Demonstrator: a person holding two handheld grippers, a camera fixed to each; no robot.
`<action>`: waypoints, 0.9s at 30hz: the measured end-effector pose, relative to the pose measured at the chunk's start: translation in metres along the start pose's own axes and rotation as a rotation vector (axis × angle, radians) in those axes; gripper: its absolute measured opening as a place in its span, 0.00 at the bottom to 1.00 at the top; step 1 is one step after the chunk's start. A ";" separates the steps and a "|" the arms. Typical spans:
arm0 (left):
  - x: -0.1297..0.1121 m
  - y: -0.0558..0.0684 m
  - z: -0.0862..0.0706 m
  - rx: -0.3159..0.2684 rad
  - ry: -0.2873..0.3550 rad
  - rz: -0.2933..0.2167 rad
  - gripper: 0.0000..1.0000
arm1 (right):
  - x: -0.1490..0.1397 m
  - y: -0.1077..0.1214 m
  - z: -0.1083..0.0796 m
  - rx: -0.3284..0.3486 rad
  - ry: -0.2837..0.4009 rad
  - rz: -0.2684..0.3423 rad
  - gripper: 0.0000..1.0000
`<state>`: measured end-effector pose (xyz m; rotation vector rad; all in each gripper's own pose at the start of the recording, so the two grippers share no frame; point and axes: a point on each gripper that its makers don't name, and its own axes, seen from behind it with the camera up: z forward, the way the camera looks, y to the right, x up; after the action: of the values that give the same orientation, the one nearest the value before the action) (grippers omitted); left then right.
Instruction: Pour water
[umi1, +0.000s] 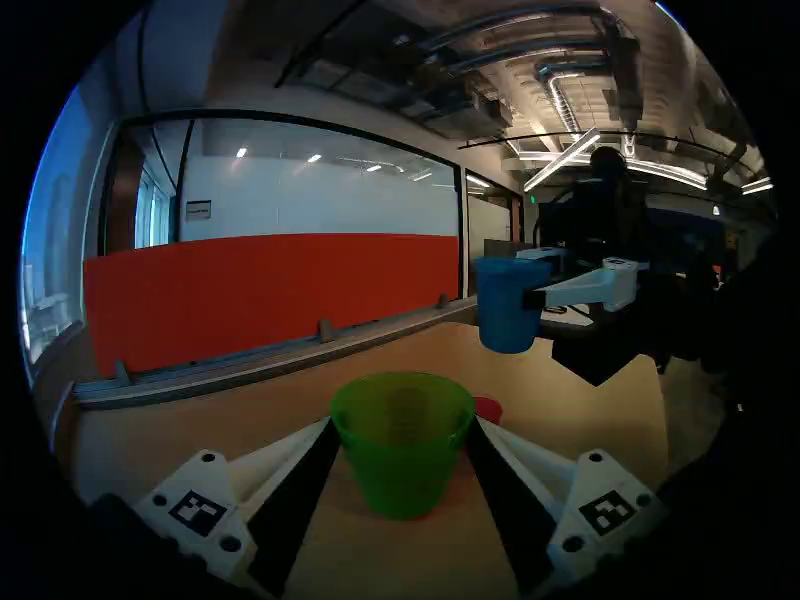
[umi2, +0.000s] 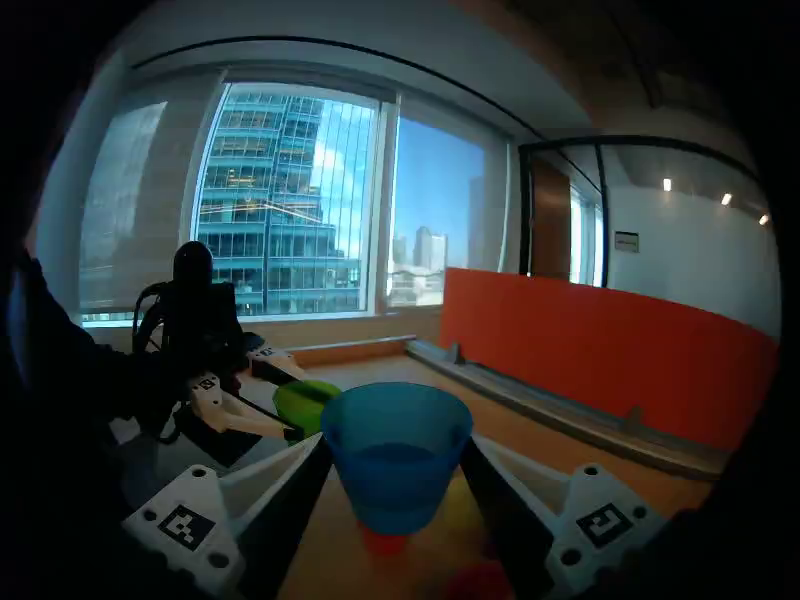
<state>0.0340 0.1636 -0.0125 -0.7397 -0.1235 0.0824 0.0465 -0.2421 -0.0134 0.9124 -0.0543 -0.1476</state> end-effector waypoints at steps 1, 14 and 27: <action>0.000 0.001 0.000 -0.002 0.000 0.001 0.86 | 0.002 0.000 0.001 0.002 0.002 -0.002 0.89; 0.000 0.013 0.003 -0.022 -0.002 0.002 0.86 | 0.027 0.000 0.014 0.012 0.024 -0.062 0.89; -0.001 0.023 0.005 -0.042 -0.007 0.005 0.87 | 0.046 0.002 0.025 0.019 0.029 -0.161 0.89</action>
<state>0.0314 0.1833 -0.0246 -0.7813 -0.1300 0.0875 0.0898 -0.2674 0.0032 0.9378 0.0446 -0.2840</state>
